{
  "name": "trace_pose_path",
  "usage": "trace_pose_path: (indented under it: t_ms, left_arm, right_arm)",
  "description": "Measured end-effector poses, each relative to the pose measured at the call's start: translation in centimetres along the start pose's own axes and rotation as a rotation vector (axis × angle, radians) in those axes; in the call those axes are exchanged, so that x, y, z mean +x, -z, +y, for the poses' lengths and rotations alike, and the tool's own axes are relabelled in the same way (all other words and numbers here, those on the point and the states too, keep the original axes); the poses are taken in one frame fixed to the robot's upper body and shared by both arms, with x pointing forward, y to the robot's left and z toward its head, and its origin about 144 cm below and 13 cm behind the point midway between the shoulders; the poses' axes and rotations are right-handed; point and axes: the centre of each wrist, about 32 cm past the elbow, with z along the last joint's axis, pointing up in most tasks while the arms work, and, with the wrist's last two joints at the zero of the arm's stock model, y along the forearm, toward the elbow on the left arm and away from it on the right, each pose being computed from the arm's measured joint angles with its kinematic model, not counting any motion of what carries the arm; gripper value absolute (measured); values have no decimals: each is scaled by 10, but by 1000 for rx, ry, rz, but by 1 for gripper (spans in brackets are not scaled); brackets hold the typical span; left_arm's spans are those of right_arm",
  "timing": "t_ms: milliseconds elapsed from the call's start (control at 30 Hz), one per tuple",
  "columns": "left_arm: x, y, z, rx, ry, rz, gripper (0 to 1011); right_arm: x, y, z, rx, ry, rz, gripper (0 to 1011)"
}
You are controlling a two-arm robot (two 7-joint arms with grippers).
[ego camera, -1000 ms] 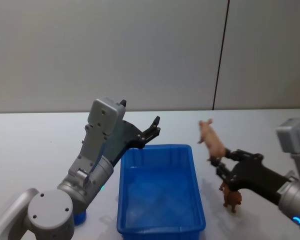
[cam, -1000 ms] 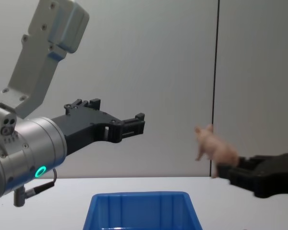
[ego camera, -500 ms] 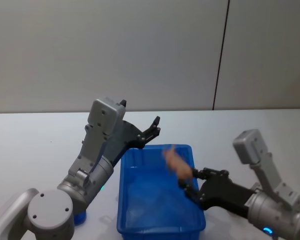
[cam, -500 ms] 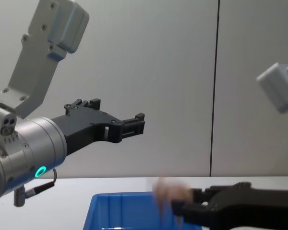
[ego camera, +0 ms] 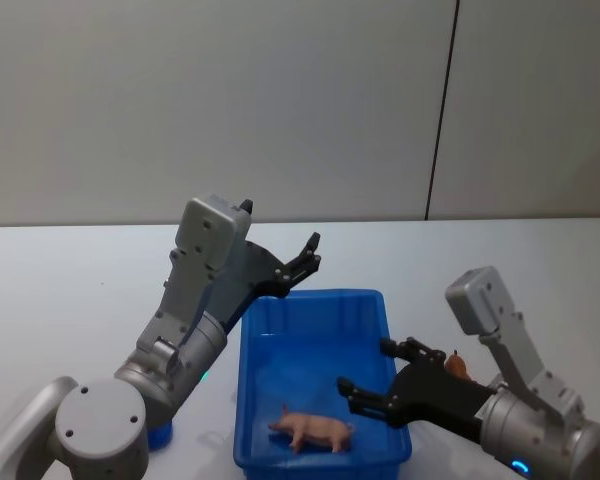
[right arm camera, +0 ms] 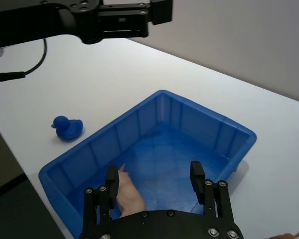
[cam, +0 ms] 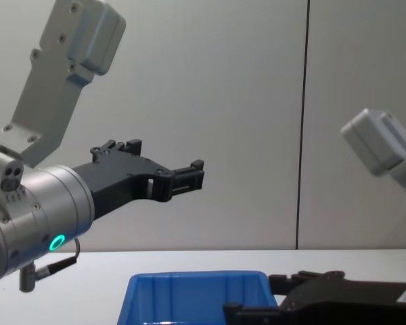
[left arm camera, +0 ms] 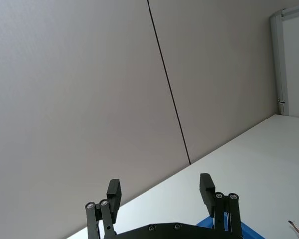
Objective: Pick up the two dolls from the table and place them into the box.
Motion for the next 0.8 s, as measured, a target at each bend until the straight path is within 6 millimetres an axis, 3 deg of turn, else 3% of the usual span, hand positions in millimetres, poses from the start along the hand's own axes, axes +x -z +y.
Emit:
trace_pose_path:
  t_ms: [200, 800]
  left_arm:
    - [0, 0, 0, 0, 0, 0, 1001]
    - [0, 0, 0, 0, 0, 0, 1001]
  right_arm:
    - [4, 2, -8, 11, 44, 15, 999]
    - [17, 19, -43, 1, 178, 69, 1001]
